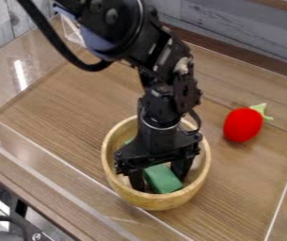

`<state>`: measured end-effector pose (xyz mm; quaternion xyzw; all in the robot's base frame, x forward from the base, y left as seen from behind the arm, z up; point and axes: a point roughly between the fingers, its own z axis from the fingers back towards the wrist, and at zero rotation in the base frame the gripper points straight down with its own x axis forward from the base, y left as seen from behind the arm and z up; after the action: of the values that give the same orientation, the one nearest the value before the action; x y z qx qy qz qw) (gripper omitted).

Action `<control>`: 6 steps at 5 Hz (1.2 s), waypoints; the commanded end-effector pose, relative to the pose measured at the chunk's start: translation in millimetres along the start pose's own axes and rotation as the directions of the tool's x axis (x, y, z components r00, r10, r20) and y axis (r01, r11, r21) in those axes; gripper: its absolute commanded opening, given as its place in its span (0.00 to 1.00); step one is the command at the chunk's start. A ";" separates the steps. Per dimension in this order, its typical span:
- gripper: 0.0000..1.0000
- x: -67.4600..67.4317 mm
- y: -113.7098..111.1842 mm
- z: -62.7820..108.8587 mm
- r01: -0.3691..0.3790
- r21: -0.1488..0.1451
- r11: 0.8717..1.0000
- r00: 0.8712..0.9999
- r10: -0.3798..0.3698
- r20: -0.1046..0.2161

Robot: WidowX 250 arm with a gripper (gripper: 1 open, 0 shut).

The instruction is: Remove the green block from the brown bowl and put it on the table

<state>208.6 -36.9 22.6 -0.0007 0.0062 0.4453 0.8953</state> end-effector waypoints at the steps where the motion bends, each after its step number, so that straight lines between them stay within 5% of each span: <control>1: 0.00 1.2 -5.3 11.3 -0.027 -0.043 0.999 0.999 0.028 0.022; 3: 0.00 3.8 -30.4 57.1 0.002 -0.124 0.992 1.000 0.001 0.030; 5: 0.00 -35.8 -45.2 75.3 0.181 -0.155 0.971 0.983 -0.182 0.008; 6: 0.00 -58.8 -62.2 65.3 0.286 -0.159 0.945 0.957 -0.291 -0.007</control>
<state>214.6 -116.5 77.5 -0.0622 0.0017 0.3106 0.9485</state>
